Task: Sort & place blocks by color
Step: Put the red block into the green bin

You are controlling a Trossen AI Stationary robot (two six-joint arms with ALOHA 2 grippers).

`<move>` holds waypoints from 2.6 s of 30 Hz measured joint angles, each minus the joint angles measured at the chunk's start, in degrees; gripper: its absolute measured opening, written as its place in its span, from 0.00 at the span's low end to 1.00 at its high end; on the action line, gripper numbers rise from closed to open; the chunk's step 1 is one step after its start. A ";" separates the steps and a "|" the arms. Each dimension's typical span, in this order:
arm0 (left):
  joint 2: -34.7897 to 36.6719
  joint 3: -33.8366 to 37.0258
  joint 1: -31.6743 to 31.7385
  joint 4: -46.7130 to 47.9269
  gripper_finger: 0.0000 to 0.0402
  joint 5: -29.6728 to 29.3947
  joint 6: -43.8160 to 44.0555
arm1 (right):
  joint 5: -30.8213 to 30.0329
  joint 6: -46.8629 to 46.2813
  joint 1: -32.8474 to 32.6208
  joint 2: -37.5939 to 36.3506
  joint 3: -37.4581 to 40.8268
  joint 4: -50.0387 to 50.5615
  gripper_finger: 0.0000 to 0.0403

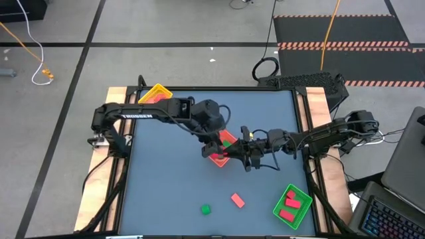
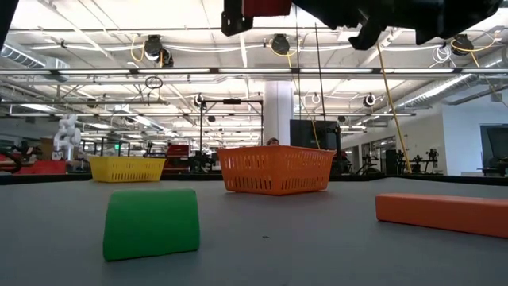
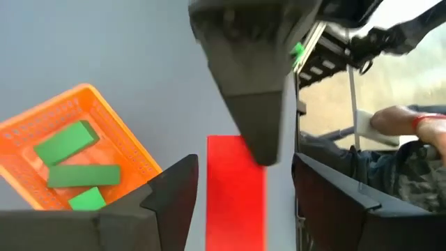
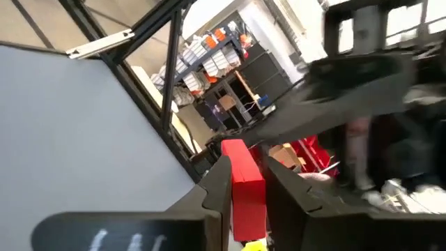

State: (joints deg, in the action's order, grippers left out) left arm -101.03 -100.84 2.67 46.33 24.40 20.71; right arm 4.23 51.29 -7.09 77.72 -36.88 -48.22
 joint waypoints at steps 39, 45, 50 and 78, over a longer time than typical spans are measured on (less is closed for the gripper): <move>13.37 15.94 1.33 -21.08 0.35 -31.68 -35.17 | 3.58 -57.55 -4.13 -23.79 0.02 49.55 0.13; 13.48 20.47 2.21 -27.21 0.34 -36.55 -35.63 | 12.60 -71.63 -6.62 -27.06 0.00 57.35 0.13; 13.48 21.53 2.50 -28.00 0.34 -37.55 -35.58 | 18.37 -89.46 -10.30 -26.96 0.00 65.81 0.13; 18.77 26.40 1.35 -23.52 0.33 -43.04 -29.47 | 13.60 -130.74 -35.74 -22.59 0.02 80.46 0.13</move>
State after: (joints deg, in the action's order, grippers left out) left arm -82.26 -74.43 4.02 22.81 -18.64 -8.76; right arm 17.83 -79.45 -42.83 55.13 -36.86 32.24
